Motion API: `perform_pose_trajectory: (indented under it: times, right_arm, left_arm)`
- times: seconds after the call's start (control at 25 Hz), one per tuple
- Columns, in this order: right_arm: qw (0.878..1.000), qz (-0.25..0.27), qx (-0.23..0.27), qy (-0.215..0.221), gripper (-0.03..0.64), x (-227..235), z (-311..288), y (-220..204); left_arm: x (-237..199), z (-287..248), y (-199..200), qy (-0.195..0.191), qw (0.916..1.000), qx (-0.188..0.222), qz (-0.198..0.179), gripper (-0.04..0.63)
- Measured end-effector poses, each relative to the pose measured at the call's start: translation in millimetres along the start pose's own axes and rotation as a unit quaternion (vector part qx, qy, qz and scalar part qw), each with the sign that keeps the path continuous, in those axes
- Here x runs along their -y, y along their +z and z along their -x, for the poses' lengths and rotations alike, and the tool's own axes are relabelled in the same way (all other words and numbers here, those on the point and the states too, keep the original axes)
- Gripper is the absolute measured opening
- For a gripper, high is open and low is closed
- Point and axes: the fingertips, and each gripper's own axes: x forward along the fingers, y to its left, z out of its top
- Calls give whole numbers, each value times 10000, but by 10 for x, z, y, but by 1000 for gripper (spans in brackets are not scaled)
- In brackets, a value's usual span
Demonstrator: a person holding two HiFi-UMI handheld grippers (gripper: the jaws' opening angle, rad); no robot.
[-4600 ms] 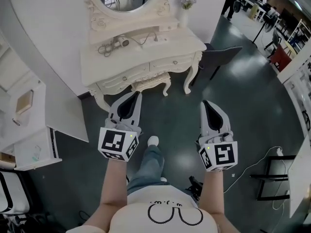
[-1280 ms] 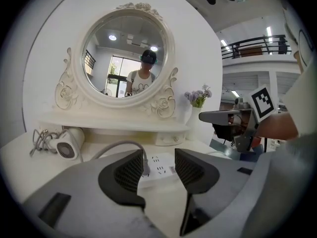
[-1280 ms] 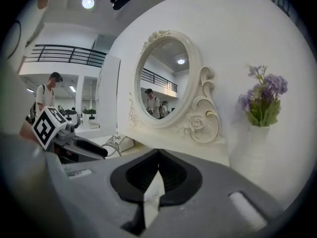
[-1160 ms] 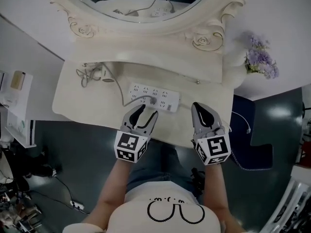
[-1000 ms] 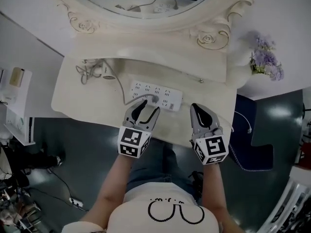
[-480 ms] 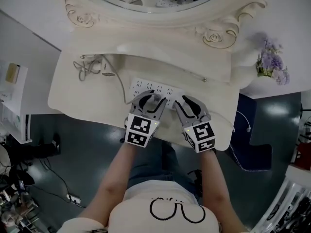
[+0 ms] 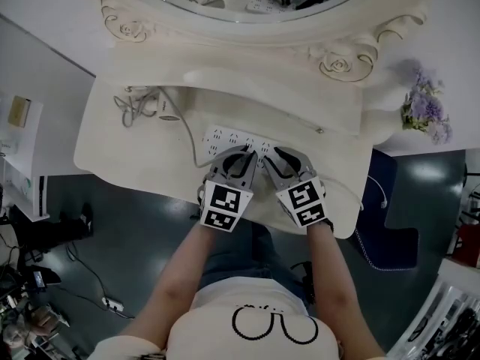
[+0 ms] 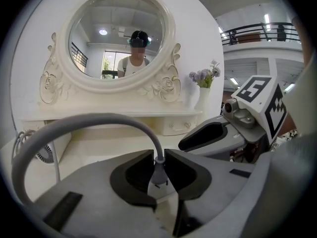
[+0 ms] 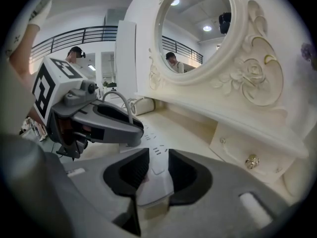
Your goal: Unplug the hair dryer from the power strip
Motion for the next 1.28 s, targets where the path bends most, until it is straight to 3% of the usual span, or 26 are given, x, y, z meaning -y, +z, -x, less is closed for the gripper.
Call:
perform_pose_trajectory:
  times: [0.12, 0.4, 0.64, 0.72, 0.84, 0.92, 1.0, 1.16, 1.28]
  right_arm:
    - [10000, -1, 60, -9, 121, 1, 1, -5]
    - [9999, -79, 34, -89, 121, 7, -2, -13]
    - [9999, 27, 101, -78, 120, 4, 19, -23]
    - [9999, 30, 132, -104, 120, 2, 15, -18]
    - [9997, 10, 185, -141, 120, 5, 11, -13]
    - [9996, -20, 214, -175, 120, 9, 19, -16]
    - [9996, -7, 206, -188, 120, 8, 19, -16]
    - [9998, 70, 133, -96, 120, -9, 6, -15]
    - [9998, 69, 146, -88, 120, -12, 6, -16]
  left_arm:
    - [-1, -2, -5, 76, 9999, 111, -54, 61]
    - [-24, -1, -3, 106, 9996, -19, 280, 58]
    - [-16, 7, 39, -18, 9935, -25, 1136, 60]
    - [-19, 7, 31, 65, 9969, -140, 775, 57]
    - [20, 5, -12, 170, 9985, -373, -361, 48]
    - [55, 14, -30, 125, 9966, -423, -693, 48]
    - [39, 23, -25, 70, 9984, -403, -379, 48]
    - [-32, 27, 47, -40, 9956, -289, 892, 49]
    - [-42, 26, 57, -98, 9935, -310, 1090, 51]
